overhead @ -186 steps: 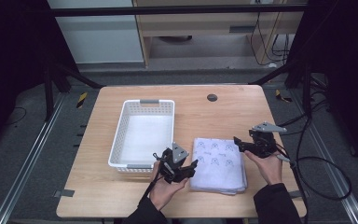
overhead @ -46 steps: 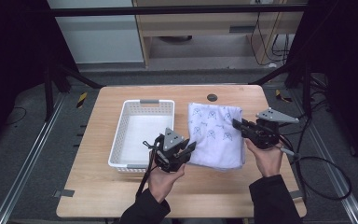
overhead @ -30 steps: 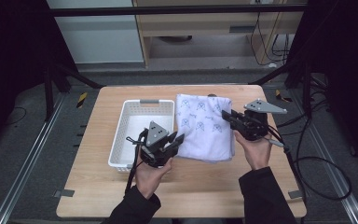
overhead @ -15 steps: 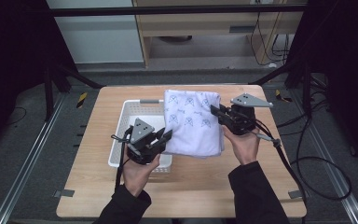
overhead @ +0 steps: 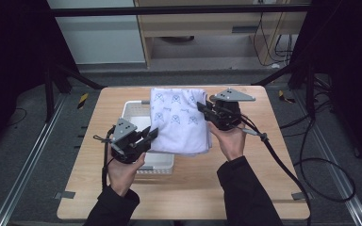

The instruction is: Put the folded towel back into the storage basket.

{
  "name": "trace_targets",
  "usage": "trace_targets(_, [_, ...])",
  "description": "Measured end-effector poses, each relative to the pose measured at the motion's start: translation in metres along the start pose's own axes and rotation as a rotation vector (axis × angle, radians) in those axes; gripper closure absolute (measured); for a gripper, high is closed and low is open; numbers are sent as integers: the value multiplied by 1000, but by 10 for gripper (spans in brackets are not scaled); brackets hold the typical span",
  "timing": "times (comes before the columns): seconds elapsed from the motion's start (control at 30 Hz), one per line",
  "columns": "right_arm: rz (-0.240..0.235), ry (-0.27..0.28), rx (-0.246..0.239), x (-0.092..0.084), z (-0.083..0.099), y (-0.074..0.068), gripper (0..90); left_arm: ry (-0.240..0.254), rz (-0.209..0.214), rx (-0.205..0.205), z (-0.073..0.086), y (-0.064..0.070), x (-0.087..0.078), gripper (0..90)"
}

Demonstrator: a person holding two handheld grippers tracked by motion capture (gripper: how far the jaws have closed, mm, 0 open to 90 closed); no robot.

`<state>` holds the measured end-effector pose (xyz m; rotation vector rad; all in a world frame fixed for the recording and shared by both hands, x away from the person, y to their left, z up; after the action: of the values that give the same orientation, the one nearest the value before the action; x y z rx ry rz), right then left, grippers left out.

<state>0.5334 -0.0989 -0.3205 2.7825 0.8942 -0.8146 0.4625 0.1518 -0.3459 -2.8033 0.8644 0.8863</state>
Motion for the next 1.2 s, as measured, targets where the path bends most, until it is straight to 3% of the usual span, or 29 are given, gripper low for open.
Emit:
trace_targets(0.73, [-40, -1, -44, 43, -22, -39, 780, 14, -68, -51, 15, -45, -22, 764])
trace_targets(1.2, [-60, -25, -48, 76, -27, -56, 780, 6, -103, -85, 25, -72, -26, 764])
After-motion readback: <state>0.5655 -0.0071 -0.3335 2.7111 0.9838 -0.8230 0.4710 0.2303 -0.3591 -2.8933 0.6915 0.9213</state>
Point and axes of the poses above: each handheld gripper's, and its own axes: x roughly forward along the jaws, z roughly out of its underside, y roughly to its right, the point moved 3 cm from there along x, roughly forward along the jaws, and after that the axes turned 12 degrees about -y, right-handed, at the moved point
